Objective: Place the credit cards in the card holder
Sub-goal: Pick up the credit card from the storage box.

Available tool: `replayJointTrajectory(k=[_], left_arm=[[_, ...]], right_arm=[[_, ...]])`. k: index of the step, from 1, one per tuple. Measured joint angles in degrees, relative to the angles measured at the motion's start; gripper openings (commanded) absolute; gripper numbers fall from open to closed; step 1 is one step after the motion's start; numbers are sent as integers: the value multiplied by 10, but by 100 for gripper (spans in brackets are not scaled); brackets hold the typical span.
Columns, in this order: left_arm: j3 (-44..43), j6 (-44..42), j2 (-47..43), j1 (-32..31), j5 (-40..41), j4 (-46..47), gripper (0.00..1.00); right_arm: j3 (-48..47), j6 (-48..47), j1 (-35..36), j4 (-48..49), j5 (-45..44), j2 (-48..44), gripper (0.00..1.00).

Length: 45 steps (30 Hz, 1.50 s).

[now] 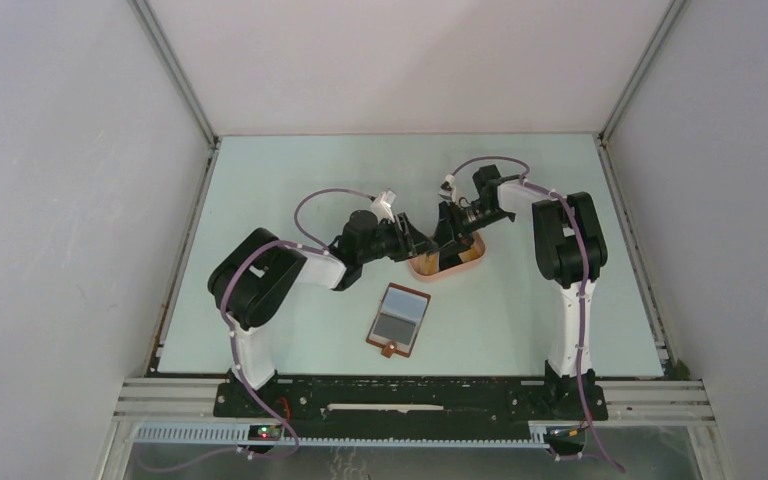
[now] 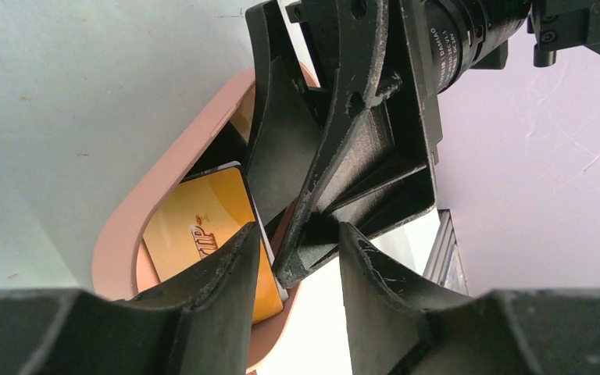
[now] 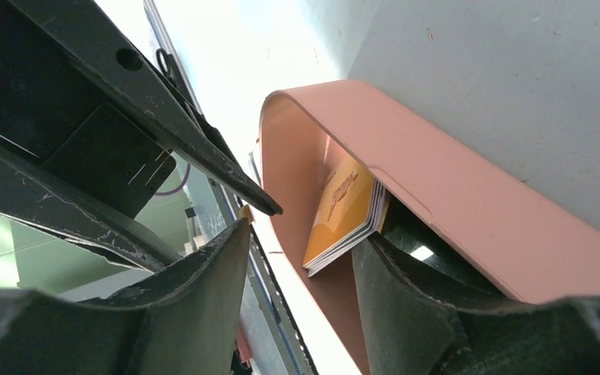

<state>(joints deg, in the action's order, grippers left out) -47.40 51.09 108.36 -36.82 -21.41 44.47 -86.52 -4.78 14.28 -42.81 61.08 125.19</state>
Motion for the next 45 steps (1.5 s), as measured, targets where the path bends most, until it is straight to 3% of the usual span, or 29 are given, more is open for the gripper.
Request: replayJointTrajectory(k=[6, 17, 28, 45], left_arm=[[0, -1, 0, 1, 7, -5, 47], [37, -27, -59, 3, 39, -35, 47], [66, -56, -121, 3, 58, -66, 47], [95, -81, -174, 3, 78, -103, 47]], right_arm=[[16, 43, 3, 35, 15, 0, 53], [25, 96, 5, 73, 4, -2, 52], [25, 103, 7, 79, -28, -7, 43], [30, 103, -12, 78, -27, -14, 38]])
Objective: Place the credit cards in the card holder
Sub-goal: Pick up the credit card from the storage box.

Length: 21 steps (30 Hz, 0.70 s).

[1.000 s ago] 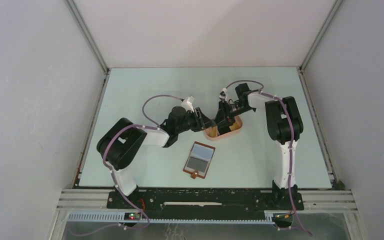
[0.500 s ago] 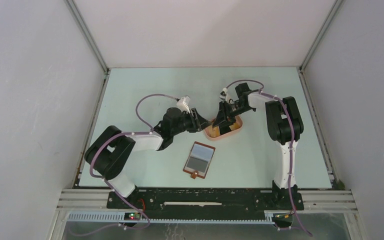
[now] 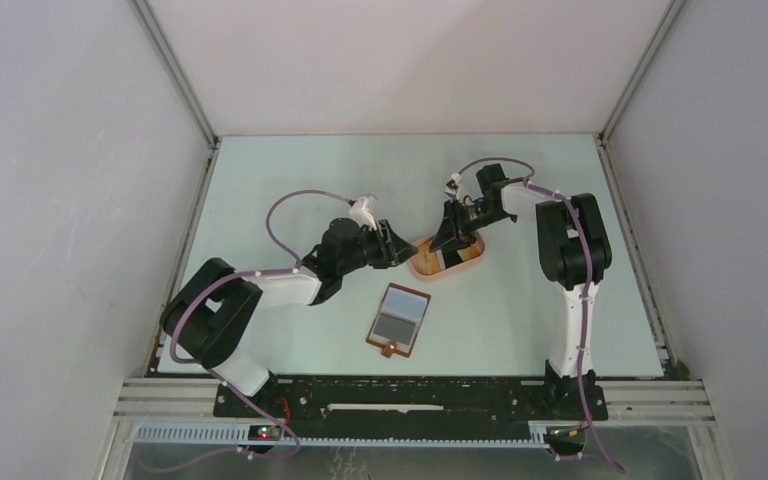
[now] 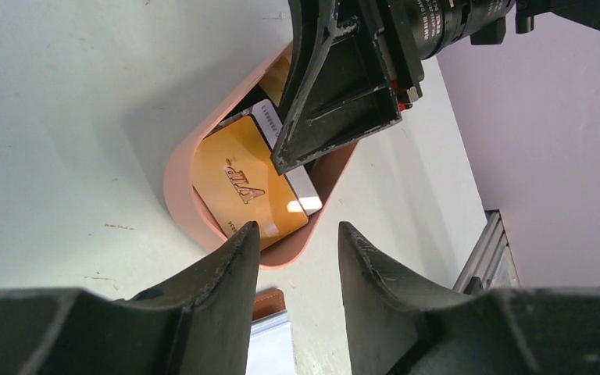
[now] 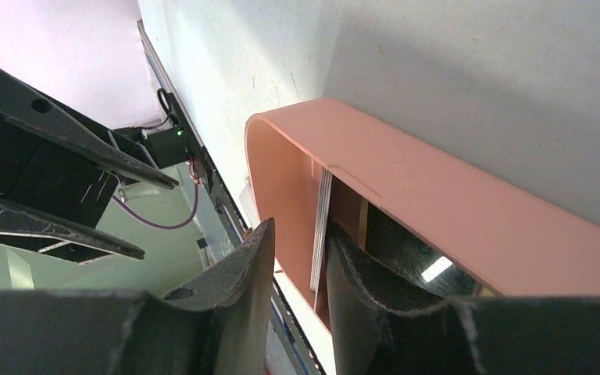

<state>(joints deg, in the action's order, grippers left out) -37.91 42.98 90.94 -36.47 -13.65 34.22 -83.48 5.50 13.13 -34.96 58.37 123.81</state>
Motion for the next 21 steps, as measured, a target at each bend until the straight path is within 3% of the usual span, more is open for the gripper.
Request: replayJointTrajectory(k=[11, 18, 21], left_arm=[[8, -1, -15, 0, 0, -8, 47], [15, -2, -27, 0, 0, -10, 47], [16, -2, -30, 0, 0, -10, 47]], right_arm=[[3, -1, -21, -2, 3, -4, 26], [7, -2, -29, -4, 0, -4, 0], [7, -3, -32, -5, -4, -4, 0]])
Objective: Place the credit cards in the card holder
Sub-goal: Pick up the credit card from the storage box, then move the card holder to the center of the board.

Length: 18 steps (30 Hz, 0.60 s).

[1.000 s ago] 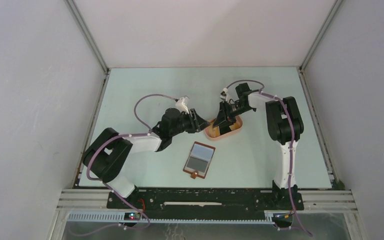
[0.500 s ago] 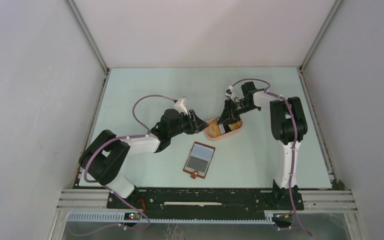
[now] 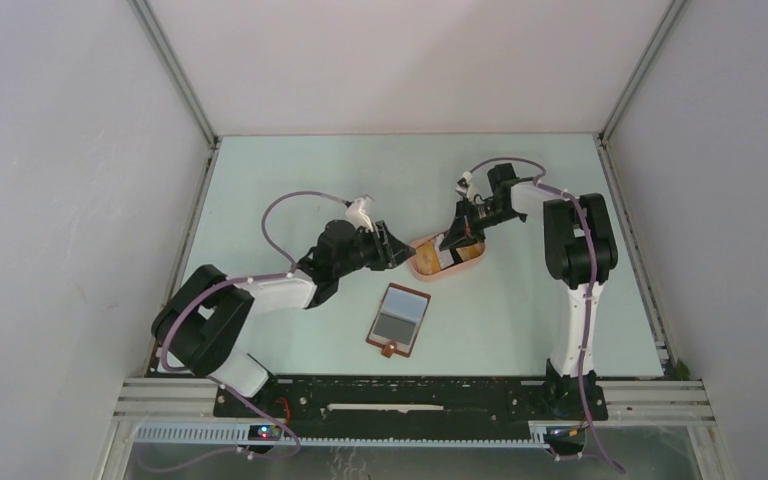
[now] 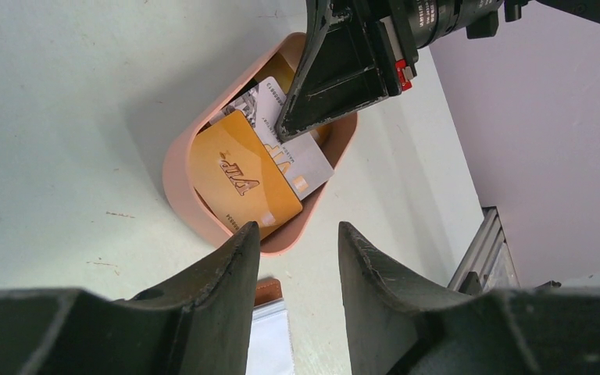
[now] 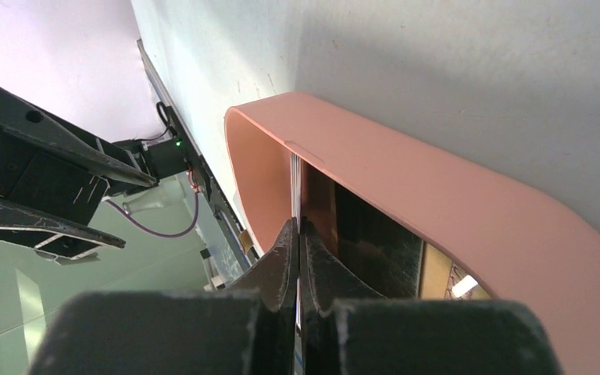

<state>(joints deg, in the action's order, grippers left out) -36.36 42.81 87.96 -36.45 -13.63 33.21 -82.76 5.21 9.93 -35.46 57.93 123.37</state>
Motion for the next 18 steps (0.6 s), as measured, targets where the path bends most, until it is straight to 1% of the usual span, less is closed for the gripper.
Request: replayJointTrajectory(k=[5, 9, 15, 18], left_arm=[[2, -5, -14, 0, 1, -3, 47], [19, -15, -43, 0, 6, -11, 47], [54, -39, -115, 0, 17, -30, 47], [75, -49, -159, 0, 24, -39, 47]], right_arm=[[7, -12, -3, -5, -25, -18, 0], [13, -34, -4, -18, -59, -65, 0], [13, -86, -5, -32, -98, -146, 0], [13, -115, -5, -44, -103, -167, 0]])
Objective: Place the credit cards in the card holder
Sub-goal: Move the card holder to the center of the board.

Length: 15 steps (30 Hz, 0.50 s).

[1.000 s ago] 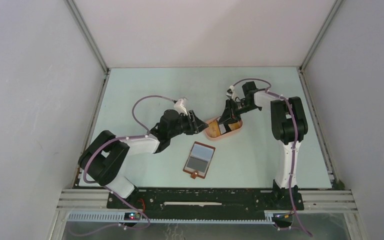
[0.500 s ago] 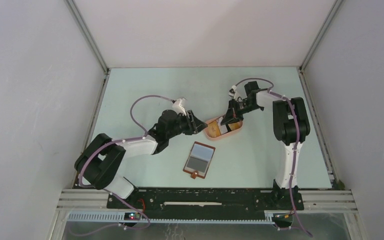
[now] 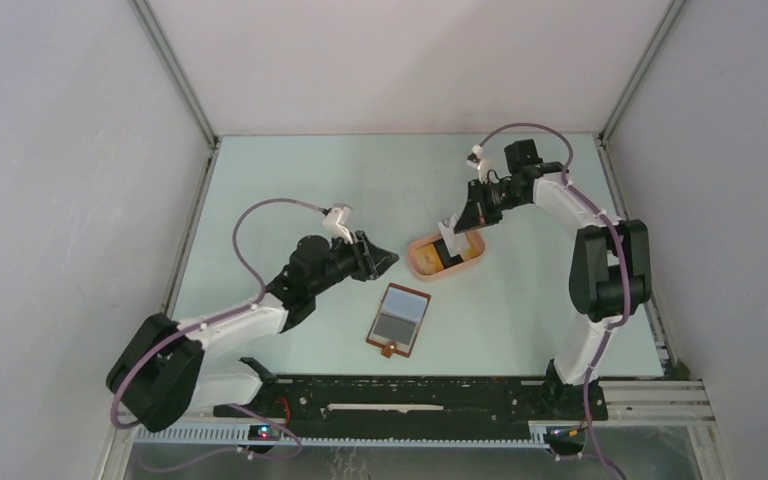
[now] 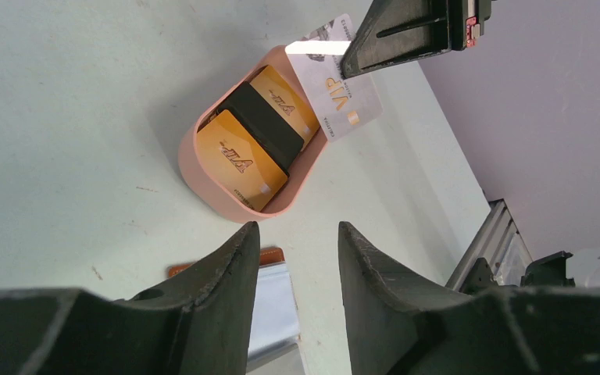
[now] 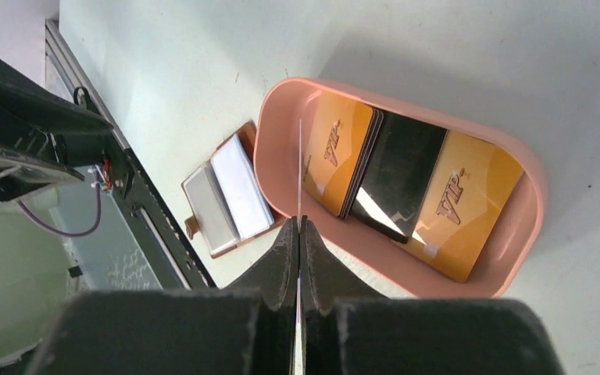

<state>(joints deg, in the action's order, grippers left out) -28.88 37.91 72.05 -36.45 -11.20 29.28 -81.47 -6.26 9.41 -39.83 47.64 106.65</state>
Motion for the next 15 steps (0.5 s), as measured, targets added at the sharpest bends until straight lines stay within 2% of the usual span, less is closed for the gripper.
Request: replayJointTrajectory(k=[9, 15], left_arm=[[73, -8, -129, 0, 10, -25, 47], [129, 28, -188, -26, 12, -45, 46]], right_arm=[[17, -97, 14, -46, 19, -83, 0], [59, -157, 64, -57, 74, -164, 0]])
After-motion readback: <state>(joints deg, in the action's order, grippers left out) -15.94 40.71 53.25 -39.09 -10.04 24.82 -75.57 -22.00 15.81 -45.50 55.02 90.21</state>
